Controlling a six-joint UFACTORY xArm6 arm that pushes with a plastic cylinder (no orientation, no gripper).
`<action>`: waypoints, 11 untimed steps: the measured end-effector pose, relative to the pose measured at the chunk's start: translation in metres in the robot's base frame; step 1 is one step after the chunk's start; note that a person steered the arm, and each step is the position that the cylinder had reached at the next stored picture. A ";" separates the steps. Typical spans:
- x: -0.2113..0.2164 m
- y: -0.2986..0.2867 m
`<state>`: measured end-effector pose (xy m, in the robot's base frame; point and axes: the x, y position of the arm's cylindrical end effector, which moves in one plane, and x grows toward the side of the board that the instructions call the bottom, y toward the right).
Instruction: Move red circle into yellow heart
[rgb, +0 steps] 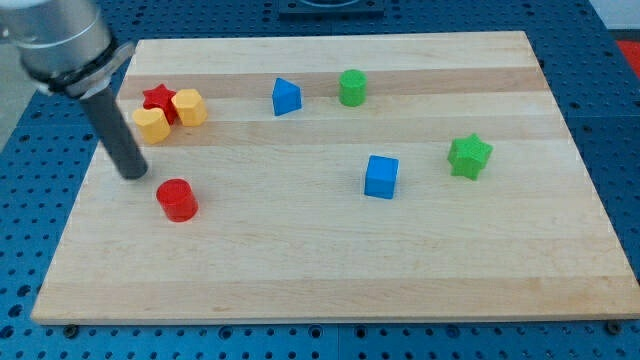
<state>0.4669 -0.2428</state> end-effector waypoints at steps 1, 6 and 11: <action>0.051 0.003; 0.019 0.092; -0.057 0.066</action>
